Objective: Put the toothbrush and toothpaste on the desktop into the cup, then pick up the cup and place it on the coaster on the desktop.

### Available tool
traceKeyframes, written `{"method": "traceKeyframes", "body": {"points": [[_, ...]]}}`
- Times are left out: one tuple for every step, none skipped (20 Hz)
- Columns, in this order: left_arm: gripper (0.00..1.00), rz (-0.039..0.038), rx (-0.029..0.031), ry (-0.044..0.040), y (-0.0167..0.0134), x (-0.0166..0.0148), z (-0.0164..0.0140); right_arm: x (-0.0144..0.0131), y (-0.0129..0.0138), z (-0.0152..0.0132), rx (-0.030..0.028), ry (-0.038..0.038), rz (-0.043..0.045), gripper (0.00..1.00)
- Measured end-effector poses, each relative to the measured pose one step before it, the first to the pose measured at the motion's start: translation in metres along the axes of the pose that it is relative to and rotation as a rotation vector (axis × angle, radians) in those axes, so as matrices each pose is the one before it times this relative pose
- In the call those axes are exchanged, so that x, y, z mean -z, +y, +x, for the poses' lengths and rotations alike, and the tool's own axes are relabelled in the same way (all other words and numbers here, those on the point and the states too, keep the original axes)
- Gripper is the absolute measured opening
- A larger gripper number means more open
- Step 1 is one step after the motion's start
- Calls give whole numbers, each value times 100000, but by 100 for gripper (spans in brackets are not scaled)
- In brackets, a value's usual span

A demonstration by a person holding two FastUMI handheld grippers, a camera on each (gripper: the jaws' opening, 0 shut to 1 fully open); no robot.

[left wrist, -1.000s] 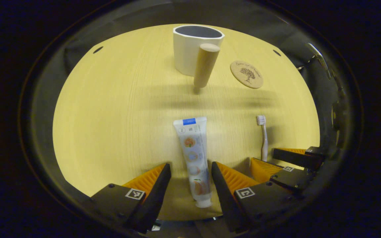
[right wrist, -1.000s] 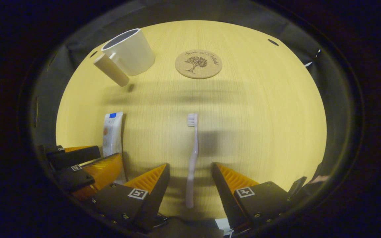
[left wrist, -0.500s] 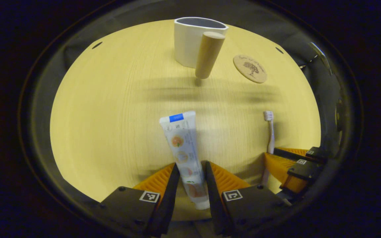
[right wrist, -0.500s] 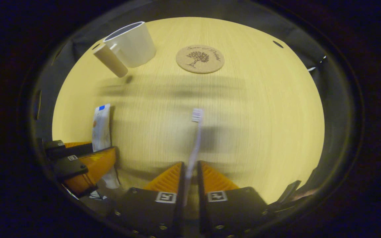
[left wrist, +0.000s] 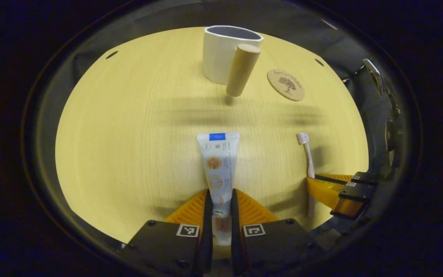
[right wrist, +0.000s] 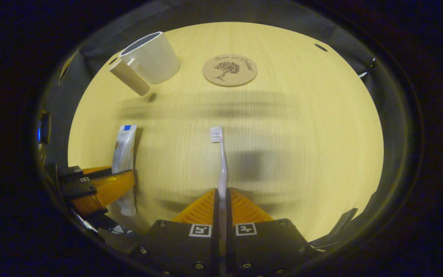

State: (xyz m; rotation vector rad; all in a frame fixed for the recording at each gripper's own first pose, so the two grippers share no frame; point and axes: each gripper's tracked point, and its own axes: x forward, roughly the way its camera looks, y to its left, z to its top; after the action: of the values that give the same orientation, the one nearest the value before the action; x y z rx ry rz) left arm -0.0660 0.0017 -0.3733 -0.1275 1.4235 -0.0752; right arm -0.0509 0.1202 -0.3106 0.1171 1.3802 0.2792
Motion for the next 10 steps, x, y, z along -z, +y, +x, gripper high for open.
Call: {"method": "traceKeyframes", "body": {"points": [[27,-849,468,-511,-6,101,-75,58,56,-86,-379,-718,-101,8],[27,-989,588,-1175,-48,-45,-220,-141,-135,-240,302,-1544,-578,8],[27,-605,505,-1988,128,-102,-365,-147,-88,-325,82,-1762,-343,8],[27,-241,161,-2346,39,-295,-411,-332,-6,-383,-393,-2270,-88,8],[26,-213,36,-2545,68,-334,-434,-359,4,-574,-1015,-3042,-108,8],[26,-457,127,-2493,-5,-391,-547,-436,81,-435,-1178,-2383,15,8],[26,-309,33,-2331,7,-323,-324,-302,154,-315,-1303,-2270,236,8],[27,-241,82,-2886,-48,-529,-411,-390,85,-466,-1121,-2137,403,7],[27,2,162,-3207,37,-609,-463,-503,154,-553,-1217,-2898,460,7],[27,-57,100,-3096,-28,-708,-556,-668,194,-578,-1425,-3339,669,8]]}}
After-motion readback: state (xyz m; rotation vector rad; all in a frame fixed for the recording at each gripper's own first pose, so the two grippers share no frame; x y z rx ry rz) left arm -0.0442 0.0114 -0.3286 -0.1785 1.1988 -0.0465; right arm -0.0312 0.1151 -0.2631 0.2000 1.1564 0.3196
